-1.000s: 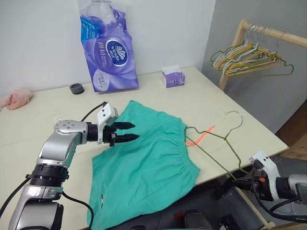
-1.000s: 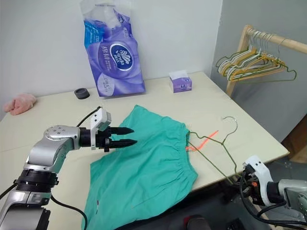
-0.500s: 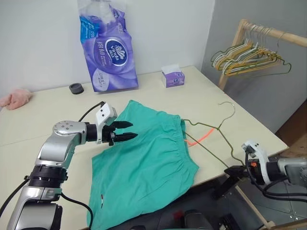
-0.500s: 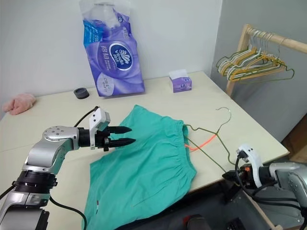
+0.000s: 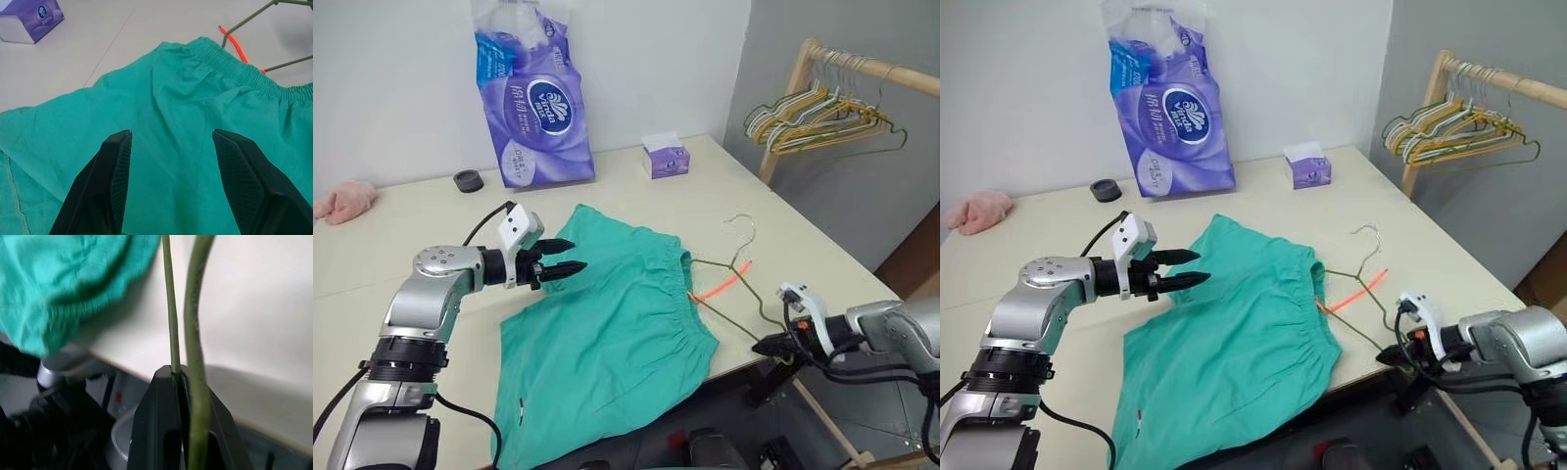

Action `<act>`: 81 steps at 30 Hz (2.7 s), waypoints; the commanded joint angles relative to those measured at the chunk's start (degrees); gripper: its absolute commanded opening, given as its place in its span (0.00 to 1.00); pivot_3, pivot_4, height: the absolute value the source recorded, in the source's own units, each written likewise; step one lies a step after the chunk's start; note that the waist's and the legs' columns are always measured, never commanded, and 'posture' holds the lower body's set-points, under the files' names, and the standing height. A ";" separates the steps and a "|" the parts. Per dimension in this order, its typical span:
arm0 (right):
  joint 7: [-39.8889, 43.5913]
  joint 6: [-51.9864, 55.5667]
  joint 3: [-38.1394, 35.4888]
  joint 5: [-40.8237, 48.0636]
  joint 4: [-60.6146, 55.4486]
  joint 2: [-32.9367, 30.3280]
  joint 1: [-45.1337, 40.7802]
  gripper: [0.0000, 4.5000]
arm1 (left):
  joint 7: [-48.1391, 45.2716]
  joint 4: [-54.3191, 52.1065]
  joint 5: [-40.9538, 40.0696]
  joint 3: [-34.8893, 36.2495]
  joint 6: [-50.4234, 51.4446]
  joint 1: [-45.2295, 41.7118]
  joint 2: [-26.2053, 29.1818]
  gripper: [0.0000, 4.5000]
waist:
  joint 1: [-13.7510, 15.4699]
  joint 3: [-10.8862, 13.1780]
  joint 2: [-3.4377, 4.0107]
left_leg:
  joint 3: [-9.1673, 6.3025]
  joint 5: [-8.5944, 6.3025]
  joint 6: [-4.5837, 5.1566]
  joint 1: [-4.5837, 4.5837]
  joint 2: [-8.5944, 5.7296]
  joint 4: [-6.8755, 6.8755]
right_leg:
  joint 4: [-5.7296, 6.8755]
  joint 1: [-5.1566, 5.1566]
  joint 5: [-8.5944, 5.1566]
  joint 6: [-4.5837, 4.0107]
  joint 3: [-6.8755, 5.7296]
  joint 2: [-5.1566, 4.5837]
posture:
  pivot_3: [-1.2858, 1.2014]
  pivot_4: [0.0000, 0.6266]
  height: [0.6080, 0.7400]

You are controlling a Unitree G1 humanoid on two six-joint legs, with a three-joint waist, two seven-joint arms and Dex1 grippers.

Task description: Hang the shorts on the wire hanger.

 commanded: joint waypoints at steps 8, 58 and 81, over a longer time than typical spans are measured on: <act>-9.14 0.87 -1.61 -1.86 6.04 13.48 -10.67 0.00 | 4.51 -0.45 -1.17 4.35 -1.66 -2.83 -2.15 0.61 | 0.69 0.00 0.00 | -0.02 0.02 -0.04 -0.03 -0.03 0.00 | 0.01 -0.04 0.03 -0.03 0.02 -0.02 | 0.45 0.00 1.00; 0.01 -43.57 16.80 -30.57 -16.49 7.11 -9.97 0.00 | -22.66 12.45 10.88 -10.80 -22.41 -15.63 1.75 0.45 | -0.66 0.02 0.00 | -0.05 0.03 -0.05 -0.21 -0.04 0.00 | 0.00 -0.27 0.06 -0.06 0.00 0.03 | 0.43 0.00 1.00; 5.38 -55.61 1.23 -31.47 -6.79 -7.82 -0.17 0.70 | -15.76 9.72 10.81 -8.70 -19.01 -12.39 0.50 0.00 | -0.46 0.02 -0.01 | 0.00 0.03 -0.04 -0.20 -0.04 0.00 | -0.01 -0.23 0.05 -0.07 -0.01 0.01 | 0.44 0.00 1.00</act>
